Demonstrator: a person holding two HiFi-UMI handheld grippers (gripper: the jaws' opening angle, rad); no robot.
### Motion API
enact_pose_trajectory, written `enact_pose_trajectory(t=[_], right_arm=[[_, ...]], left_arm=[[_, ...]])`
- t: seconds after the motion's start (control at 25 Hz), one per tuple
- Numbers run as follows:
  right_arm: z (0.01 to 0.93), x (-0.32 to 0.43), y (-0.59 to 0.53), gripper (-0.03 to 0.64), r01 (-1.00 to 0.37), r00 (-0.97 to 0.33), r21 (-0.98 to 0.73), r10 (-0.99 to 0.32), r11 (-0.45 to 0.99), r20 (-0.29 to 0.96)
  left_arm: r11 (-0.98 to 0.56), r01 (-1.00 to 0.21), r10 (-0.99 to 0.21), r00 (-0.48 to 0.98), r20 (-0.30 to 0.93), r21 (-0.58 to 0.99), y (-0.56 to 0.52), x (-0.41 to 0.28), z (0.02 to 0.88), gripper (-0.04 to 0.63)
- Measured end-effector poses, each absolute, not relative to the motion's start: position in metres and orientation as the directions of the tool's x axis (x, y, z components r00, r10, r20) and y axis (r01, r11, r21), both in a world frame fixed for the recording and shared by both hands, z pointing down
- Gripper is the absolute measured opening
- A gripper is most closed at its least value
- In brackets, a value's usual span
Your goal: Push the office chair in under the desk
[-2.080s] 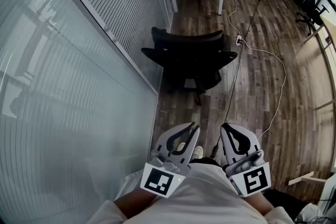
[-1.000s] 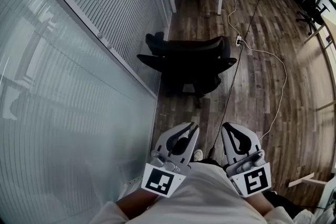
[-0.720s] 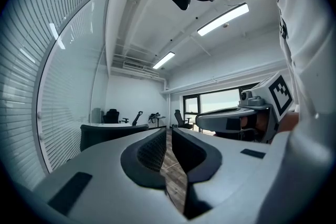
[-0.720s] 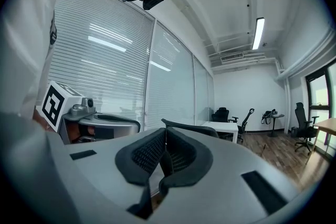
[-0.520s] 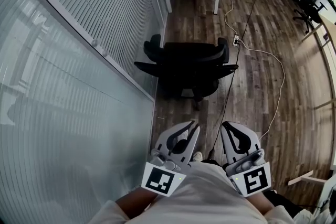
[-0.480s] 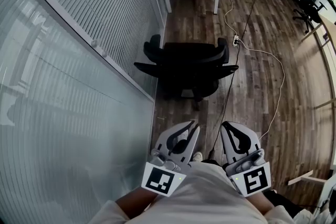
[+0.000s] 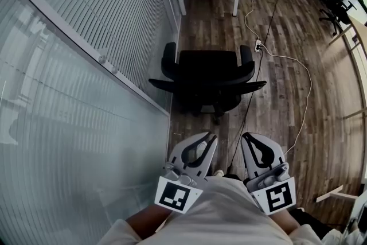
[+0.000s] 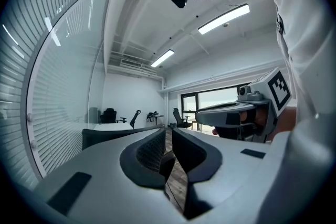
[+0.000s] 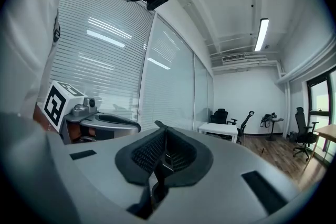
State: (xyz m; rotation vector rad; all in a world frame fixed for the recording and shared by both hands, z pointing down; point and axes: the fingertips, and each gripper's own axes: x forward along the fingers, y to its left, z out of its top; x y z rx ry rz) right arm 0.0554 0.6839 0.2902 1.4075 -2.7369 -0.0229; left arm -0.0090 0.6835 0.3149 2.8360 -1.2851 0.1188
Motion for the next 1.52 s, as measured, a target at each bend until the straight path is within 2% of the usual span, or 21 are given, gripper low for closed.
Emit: enact_pose_trajectory(t=[0.12, 0.52, 0.68, 1.0, 1.28, 1.52], right_arm=[[0.294, 0.05, 0.671, 0.032, -0.814, -0.576, 0.055, -0.815, 0.579, 0.062], [0.327, 0.045, 0.626, 0.034, -0.801, -0.566, 0.133, -0.81, 0.584, 0.153], [0.343, 0.049, 0.607, 0.034, -0.783, -0.562, 0.187, -0.804, 0.593, 0.195], [0.381, 0.065, 0.569, 0.035, -0.752, -0.519, 0.291, -0.803, 0.591, 0.292], [0.423, 0.081, 0.541, 0.038, -0.732, -0.475, 0.325, -0.791, 0.598, 0.386], [0.461, 0.1, 0.52, 0.112, -0.675, -0.412, 0.401, -0.768, 0.619, 0.491]], left_arm=[[-0.704, -0.701, -0.71, 0.689, 0.148, -0.116, 0.673, -0.015, 0.325, 0.058], [-0.672, -0.713, -0.741, 0.644, 0.19, -0.201, 0.612, -0.057, 0.357, 0.064], [-0.662, -0.723, -0.748, 0.623, 0.23, -0.196, 0.586, -0.074, 0.375, 0.127], [-0.682, -0.694, -0.717, 0.573, 0.397, -0.231, 0.549, -0.102, 0.433, 0.143], [-0.691, -0.636, -0.707, 0.493, 0.507, -0.344, 0.517, -0.126, 0.476, 0.16], [-0.708, -0.537, -0.692, 0.402, 0.599, -0.458, 0.494, -0.144, 0.51, 0.181]])
